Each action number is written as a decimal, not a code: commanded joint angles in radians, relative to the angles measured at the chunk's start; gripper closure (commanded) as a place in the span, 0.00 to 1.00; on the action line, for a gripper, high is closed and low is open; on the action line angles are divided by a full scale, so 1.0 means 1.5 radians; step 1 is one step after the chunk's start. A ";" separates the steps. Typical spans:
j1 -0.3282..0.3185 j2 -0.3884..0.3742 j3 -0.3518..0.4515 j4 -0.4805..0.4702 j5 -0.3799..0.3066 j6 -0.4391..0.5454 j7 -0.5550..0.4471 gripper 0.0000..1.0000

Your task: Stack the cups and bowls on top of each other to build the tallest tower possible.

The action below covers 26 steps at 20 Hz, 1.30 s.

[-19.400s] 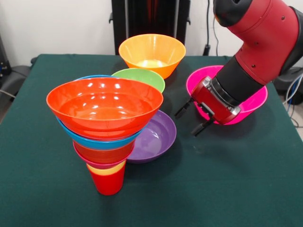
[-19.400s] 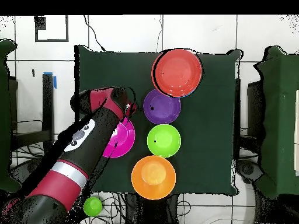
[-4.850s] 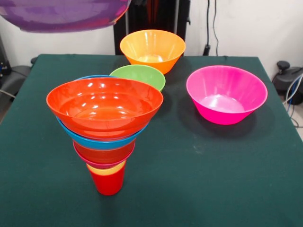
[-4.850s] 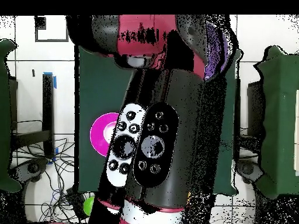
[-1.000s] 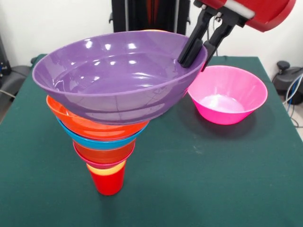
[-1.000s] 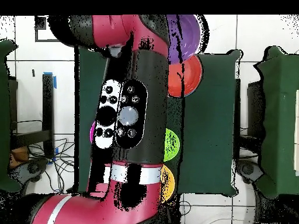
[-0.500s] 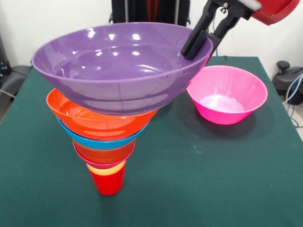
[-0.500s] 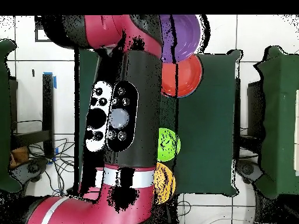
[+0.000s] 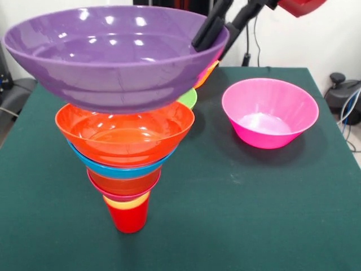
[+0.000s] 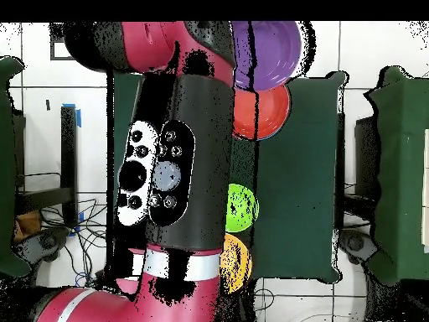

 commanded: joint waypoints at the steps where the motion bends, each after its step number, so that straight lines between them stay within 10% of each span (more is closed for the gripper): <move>1: 0.003 -0.050 0.026 0.105 -0.053 0.014 -0.210 1.00; 26: 0.000 -0.112 0.065 0.313 -0.055 -0.140 -0.120 1.00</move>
